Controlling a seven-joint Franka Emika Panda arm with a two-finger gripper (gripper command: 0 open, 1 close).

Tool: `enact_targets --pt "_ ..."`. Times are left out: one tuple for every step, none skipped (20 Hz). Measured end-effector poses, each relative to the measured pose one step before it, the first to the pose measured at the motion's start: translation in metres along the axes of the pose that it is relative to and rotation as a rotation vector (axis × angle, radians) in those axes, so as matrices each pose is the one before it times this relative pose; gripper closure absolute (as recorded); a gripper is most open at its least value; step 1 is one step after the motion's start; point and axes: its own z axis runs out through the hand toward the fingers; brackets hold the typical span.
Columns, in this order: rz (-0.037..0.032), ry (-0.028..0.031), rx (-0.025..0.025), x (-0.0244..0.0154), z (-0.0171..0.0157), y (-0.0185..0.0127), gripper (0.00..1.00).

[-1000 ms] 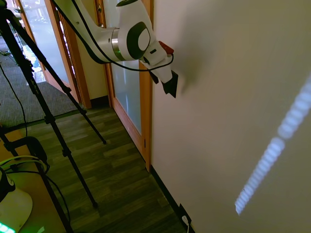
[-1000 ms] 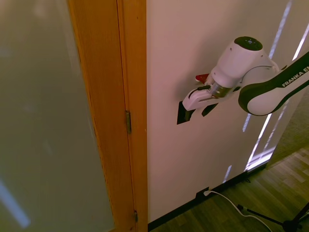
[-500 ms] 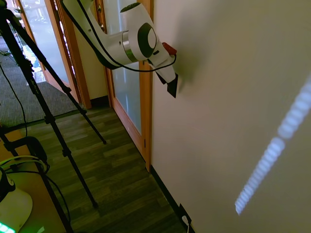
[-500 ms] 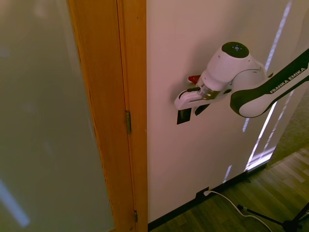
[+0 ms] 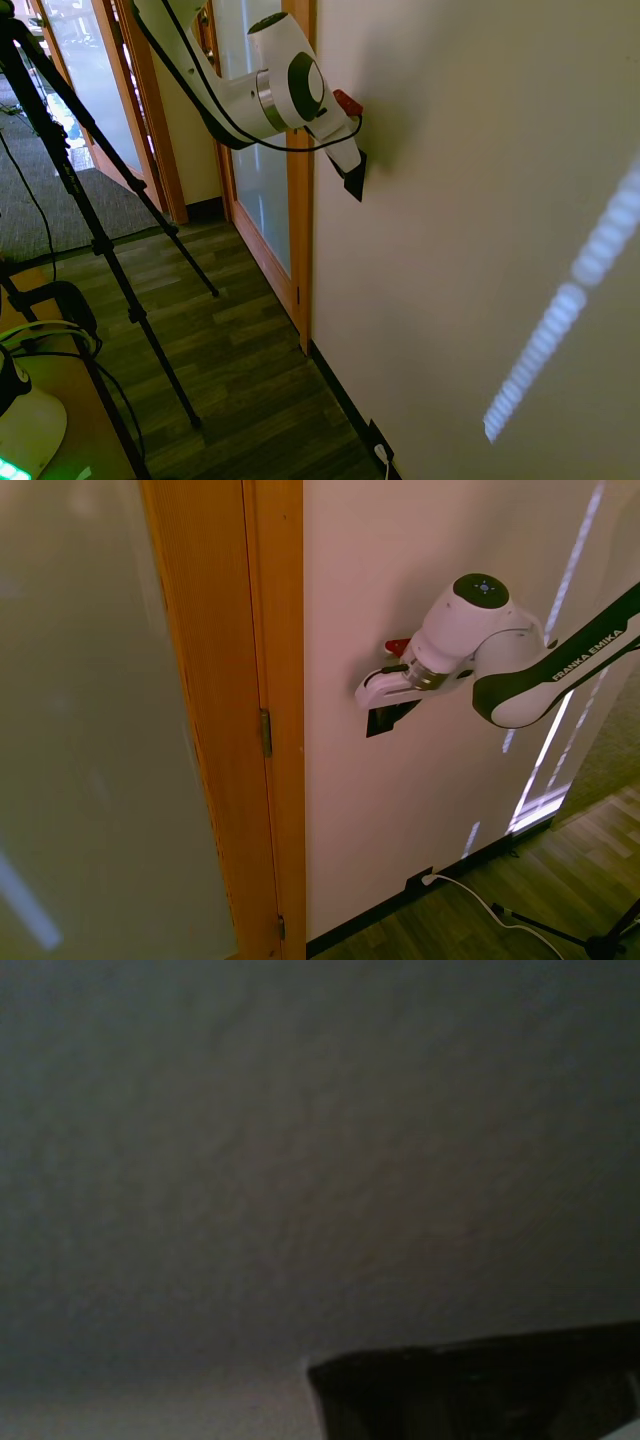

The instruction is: Turn on the light

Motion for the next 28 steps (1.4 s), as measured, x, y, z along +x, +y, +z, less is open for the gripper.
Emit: enact_targets --pt "0.00060 -0.00168 0.00243 -0.00061 0.00106 0.00008 1.00" --pt "0.00245 -0.00161 0.00397 -0.00012 0.00098 0.00038 1.00" --pt "0.00280 0.00022 0.00154 0.00034 0.00103 0.00072 1.00" --pt "0.00313 0.00045 0.00108 0.00047 0.00063 0.00074 1.00" --pt "0.00288 0.00110 0.00121 0.00088 0.00037 0.00096 1.00" --pt "0.00145 -0.00012 0.00534 0.00016 -0.00015 0.00055 1.00" --pt "0.00201 -0.00025 0.00363 -0.00032 -0.00020 0.00012 1.00" --pt "0.00206 0.00227 0.00085 -0.00018 -0.00014 0.00012 1.00" --pt "-0.00156 0.00330 0.00314 -0.00076 -0.00038 0.00016 1.00" --pt "0.00053 0.00303 0.00920 -0.00044 -0.00053 0.00131 1.00" --pt "-0.00160 0.00248 0.01548 -0.00053 -0.00109 0.00189 1.00" --pt "-0.00347 0.00459 0.01915 -0.00027 -0.00187 0.00259 1.00" --pt "-0.00130 0.00491 0.02369 0.00056 -0.00342 0.00243 1.00" --pt "-0.00101 0.00455 0.02456 0.00050 -0.00510 0.00148 1.00" --pt "-0.00025 0.00776 0.02027 0.00155 -0.00660 -0.00022 1.00" --pt "0.00148 0.01101 0.01107 0.00015 -0.00552 -0.00096 1.00" --pt "-0.00059 0.00953 0.00375 -0.00110 -0.00256 -0.00061 1.00" --pt "-0.00112 0.00743 0.00154 -0.00130 -0.00157 -0.00020 0.00" --pt "-0.00640 0.00352 0.00121 -0.00124 -0.00072 0.00003 0.00" --pt "-0.00851 -0.00134 0.00427 -0.00021 -0.00047 0.00044 0.00" --pt "-0.00430 -0.00613 0.00922 0.00051 -0.00058 0.00117 0.00" --pt "-0.00137 -0.00834 0.01351 0.00148 -0.00107 0.00215 0.00" --pt "0.00137 -0.01014 0.01766 0.00206 -0.00236 0.00209 0.00" --pt "0.00897 -0.00639 0.01826 0.00317 -0.00375 0.00092 0.00" --pt "0.01522 -0.00217 0.02471 0.00454 -0.00601 -0.00278 0.00" --pt "0.01122 0.00046 0.01800 0.00267 -0.00664 -0.00219 0.00" --pt "0.00835 0.00455 0.01402 0.00229 -0.00640 -0.00152 0.00" --pt "0.00325 0.00505 0.01576 0.00222 -0.00684 -0.00192 0.00"
